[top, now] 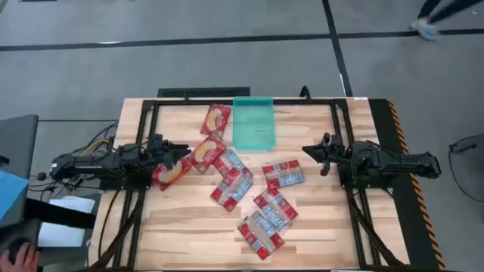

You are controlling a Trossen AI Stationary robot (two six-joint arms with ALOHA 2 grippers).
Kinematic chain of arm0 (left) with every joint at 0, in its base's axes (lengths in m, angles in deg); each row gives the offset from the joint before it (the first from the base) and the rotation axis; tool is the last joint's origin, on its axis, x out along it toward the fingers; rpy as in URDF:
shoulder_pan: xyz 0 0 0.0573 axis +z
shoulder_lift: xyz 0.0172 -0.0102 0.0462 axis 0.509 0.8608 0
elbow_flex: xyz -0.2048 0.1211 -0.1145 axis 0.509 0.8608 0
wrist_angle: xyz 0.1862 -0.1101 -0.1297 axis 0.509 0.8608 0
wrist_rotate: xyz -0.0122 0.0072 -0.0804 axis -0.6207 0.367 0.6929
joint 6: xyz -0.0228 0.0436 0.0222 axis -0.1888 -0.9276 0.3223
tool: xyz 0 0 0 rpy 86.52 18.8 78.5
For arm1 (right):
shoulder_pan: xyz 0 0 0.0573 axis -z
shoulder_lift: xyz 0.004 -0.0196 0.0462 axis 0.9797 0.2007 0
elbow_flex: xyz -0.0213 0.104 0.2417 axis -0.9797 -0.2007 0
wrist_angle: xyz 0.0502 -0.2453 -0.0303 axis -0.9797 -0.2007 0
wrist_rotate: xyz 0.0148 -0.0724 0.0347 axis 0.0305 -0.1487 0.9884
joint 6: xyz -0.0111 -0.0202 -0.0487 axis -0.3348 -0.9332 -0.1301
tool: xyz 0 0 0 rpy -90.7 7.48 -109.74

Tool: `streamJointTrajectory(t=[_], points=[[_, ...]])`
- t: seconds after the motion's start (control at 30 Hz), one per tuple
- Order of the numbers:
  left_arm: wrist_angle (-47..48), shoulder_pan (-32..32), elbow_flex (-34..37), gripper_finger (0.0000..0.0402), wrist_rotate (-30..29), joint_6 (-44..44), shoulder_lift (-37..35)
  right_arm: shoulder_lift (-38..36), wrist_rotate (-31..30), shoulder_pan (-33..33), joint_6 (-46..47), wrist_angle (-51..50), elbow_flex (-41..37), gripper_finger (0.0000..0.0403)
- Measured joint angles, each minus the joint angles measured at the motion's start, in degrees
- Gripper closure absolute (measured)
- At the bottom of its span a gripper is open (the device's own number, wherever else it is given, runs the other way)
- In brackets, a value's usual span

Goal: Sort popcorn bags into baskets

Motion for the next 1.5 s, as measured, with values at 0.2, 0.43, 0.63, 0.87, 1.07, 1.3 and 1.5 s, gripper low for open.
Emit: streamJointTrajectory(t=[0.2, 0.43, 0.63, 0.87, 1.07, 1.3, 1.5], points=[[0.0, 0.0, 0.0, 0.0114, 0.0, 0.0, 0.0, 0.0, 0.0, 0.0, 0.0, 0.0, 0.0, 0.0365], [0.0, 0.0, 0.0, 0.0114, 0.0, 0.0, 0.0, 0.0, 0.0, 0.0, 0.0, 0.0, 0.0, 0.0365], [0.0, 0.0, 0.0, 0.0114, 0.0, 0.0, 0.0, 0.0, 0.0, 0.0, 0.0, 0.0, 0.0, 0.0365], [0.0, 0.0, 0.0, 0.0114, 0.0, 0.0, 0.0, 0.0, 0.0, 0.0, 0.0, 0.0, 0.0, 0.0365], [0.0, 0.0, 0.0, 0.0114, 0.0, 0.0, 0.0, 0.0, 0.0, 0.0, 0.0, 0.0, 0.0, 0.0365], [0.0, 0.0, 0.0, 0.0114, 0.0, 0.0, 0.0, 0.0, 0.0, 0.0, 0.0, 0.0, 0.0, 0.0365], [-0.1, 0.0, 0.0, 0.0114, -1.9, 0.3, 0.0, 0.0, 0.0, 0.0, 0.0, 0.0, 0.0, 0.0365]])
